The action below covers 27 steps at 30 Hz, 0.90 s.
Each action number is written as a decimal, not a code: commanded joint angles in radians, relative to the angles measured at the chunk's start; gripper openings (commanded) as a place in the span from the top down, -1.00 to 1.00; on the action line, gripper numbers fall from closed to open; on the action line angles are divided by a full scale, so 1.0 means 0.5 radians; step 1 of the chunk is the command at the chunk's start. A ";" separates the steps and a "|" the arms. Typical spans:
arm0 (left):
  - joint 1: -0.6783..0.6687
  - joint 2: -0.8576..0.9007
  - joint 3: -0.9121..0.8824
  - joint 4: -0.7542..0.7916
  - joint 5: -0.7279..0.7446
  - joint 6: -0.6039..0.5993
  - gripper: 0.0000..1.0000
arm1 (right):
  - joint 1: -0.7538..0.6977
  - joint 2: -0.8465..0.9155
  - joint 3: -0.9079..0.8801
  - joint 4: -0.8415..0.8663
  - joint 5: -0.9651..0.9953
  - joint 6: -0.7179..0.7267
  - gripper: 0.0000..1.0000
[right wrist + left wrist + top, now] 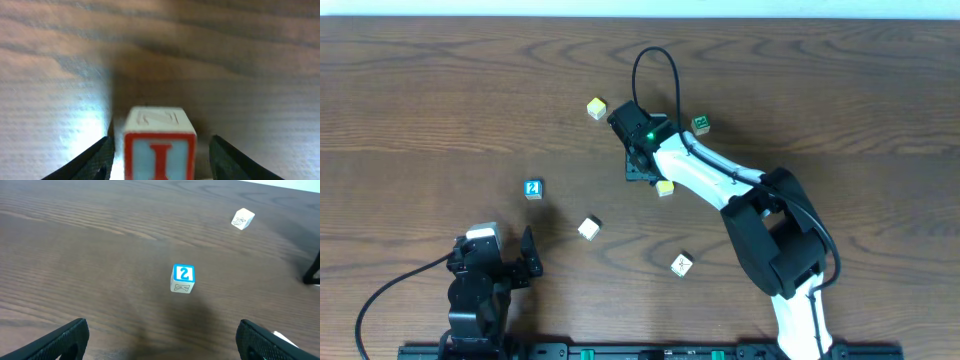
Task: Spell out Ai2
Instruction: 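Carry the red 'I' block to table center and set it down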
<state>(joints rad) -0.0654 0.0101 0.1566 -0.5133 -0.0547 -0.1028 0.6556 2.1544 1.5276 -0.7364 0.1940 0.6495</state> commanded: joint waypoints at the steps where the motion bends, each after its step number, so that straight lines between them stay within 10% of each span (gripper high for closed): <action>1: 0.012 -0.011 -0.033 0.002 0.002 0.027 -0.91 | -0.026 -0.184 0.050 -0.053 0.024 -0.039 -0.21; 11: 0.012 -0.011 -0.033 0.002 0.002 0.027 -0.91 | -0.018 -0.286 -0.002 -0.159 0.038 -0.113 -0.10; 17: 0.012 -0.011 -0.033 0.002 0.002 0.027 -0.91 | -0.014 -0.280 -0.116 -0.088 0.028 -0.113 0.97; 27: 0.012 -0.011 -0.033 0.002 0.002 0.027 -0.91 | -0.020 -0.280 -0.291 0.048 0.026 -0.114 0.97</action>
<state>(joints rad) -0.0654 0.0101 0.1566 -0.5133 -0.0547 -0.1032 0.6437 2.0056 1.3891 -0.7238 0.1982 0.5945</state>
